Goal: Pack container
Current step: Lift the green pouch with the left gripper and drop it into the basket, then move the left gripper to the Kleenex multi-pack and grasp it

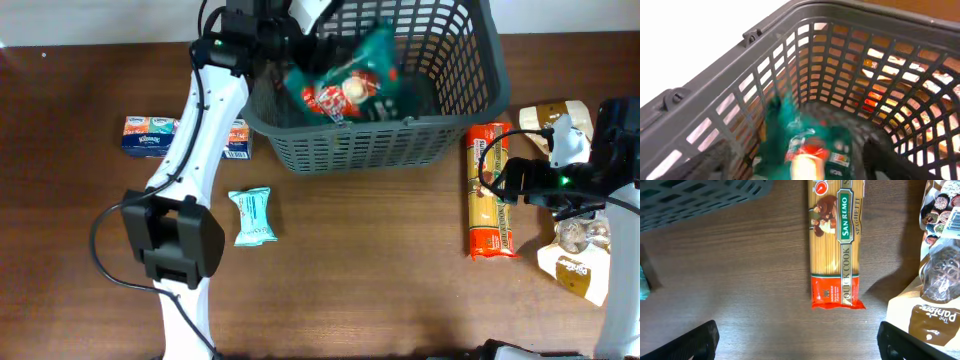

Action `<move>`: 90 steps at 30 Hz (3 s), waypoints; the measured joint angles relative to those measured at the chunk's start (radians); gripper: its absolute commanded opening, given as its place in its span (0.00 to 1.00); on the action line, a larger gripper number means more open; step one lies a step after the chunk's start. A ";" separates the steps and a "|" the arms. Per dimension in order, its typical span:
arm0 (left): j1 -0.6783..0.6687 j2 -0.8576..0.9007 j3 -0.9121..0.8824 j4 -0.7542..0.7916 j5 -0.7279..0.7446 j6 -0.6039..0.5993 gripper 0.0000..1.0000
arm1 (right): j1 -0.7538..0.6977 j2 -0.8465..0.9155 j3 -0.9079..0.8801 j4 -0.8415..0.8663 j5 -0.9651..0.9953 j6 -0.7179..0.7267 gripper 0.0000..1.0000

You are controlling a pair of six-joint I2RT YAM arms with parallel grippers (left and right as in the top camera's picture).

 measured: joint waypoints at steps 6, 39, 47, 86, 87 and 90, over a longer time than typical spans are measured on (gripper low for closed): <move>0.031 -0.044 0.006 -0.066 -0.010 -0.104 0.56 | 0.000 0.000 0.000 0.000 0.000 0.000 0.99; 0.422 -0.156 0.091 -0.772 -0.587 -0.962 0.93 | 0.000 0.000 0.000 0.000 -0.003 0.000 0.99; 0.387 0.065 0.089 -0.771 -0.650 -1.410 1.00 | 0.000 0.000 0.000 -0.005 -0.003 0.000 0.99; 0.386 0.375 0.111 -0.773 -0.718 -1.493 0.02 | 0.000 0.000 0.000 -0.039 -0.003 0.000 0.99; 0.391 0.375 0.118 -0.784 -0.705 -1.458 0.02 | 0.000 0.000 0.000 -0.039 -0.003 0.000 0.99; 0.414 0.392 0.166 -0.837 -0.666 -1.341 0.02 | 0.000 0.000 0.000 -0.038 -0.003 0.000 0.99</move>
